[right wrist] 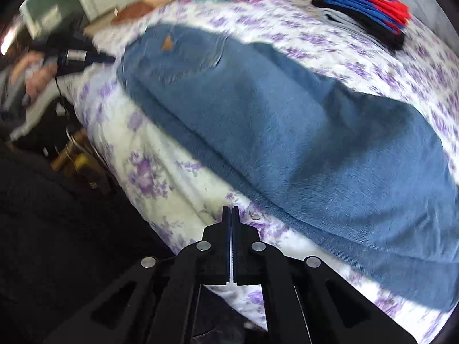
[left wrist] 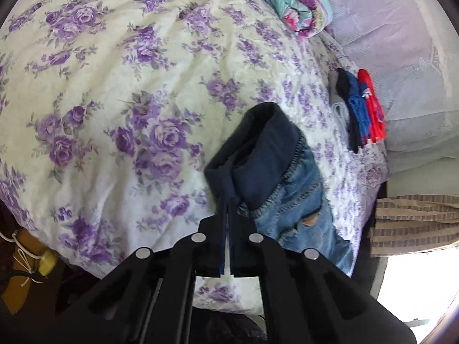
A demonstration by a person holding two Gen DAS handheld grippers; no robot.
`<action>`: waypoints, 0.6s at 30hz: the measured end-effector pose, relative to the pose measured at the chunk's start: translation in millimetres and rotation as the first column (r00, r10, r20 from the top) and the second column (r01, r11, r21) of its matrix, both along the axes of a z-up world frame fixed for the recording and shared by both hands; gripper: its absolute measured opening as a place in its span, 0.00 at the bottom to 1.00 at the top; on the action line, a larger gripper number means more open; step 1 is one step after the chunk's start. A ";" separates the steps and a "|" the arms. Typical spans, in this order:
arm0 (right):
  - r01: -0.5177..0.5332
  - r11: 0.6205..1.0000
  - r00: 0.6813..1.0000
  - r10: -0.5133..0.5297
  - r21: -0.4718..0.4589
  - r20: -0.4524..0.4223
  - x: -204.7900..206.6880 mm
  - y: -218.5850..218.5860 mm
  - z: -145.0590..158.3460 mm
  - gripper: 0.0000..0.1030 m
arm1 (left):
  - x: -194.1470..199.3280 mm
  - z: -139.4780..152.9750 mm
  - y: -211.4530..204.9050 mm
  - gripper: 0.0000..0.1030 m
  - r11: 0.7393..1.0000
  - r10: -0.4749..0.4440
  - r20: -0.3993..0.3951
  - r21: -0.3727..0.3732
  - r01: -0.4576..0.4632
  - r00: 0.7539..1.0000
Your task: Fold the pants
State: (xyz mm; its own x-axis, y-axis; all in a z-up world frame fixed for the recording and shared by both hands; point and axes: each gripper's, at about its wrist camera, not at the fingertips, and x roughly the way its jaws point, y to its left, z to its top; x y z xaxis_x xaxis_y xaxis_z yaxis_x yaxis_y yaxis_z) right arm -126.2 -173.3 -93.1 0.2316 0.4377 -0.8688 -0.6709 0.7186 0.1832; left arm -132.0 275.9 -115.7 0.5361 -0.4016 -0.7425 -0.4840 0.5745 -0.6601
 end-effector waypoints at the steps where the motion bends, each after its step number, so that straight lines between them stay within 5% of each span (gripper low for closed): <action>1: 0.046 0.998 0.999 -0.046 0.045 0.001 1.7 -12.3 6.8 0.01 | -4.9 10.9 -2.4 0.03 1.000 0.005 0.033 0.025 -0.006 0.999; 5: 0.286 0.951 0.956 -0.291 0.118 0.026 16.5 -84.6 23.8 0.01 | 1.9 49.6 -41.3 0.38 0.977 -0.086 0.101 0.201 0.064 0.991; 8: 0.538 0.819 0.834 -0.552 0.199 0.015 31.3 -166.0 28.6 0.05 | 22.6 66.4 -100.3 0.63 0.925 -0.160 0.127 0.366 0.104 0.979; 12: 0.760 0.594 0.635 -0.765 0.262 -0.108 40.3 -261.3 13.9 0.10 | 64.6 50.9 -188.7 0.72 0.855 -0.299 0.057 0.459 0.241 0.953; 16: 0.801 0.520 0.580 -0.797 0.295 -0.168 46.7 -302.7 -1.7 0.23 | 92.4 27.0 -247.3 0.72 0.786 -0.379 -0.055 0.508 0.353 0.924; 18: 0.809 0.478 0.564 -0.794 0.341 -0.225 52.2 -314.3 -10.3 0.33 | 95.5 26.0 -259.1 0.72 0.779 -0.380 -0.078 0.511 0.365 0.922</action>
State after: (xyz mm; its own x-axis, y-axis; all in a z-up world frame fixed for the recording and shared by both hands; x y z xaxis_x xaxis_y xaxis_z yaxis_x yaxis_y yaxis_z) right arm -74.0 -487.6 -103.4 0.6268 0.3510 -0.6957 0.1733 0.8077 0.5636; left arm -36.4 16.8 -89.6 0.4468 -0.1461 -0.8826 -0.1484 0.9608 -0.2342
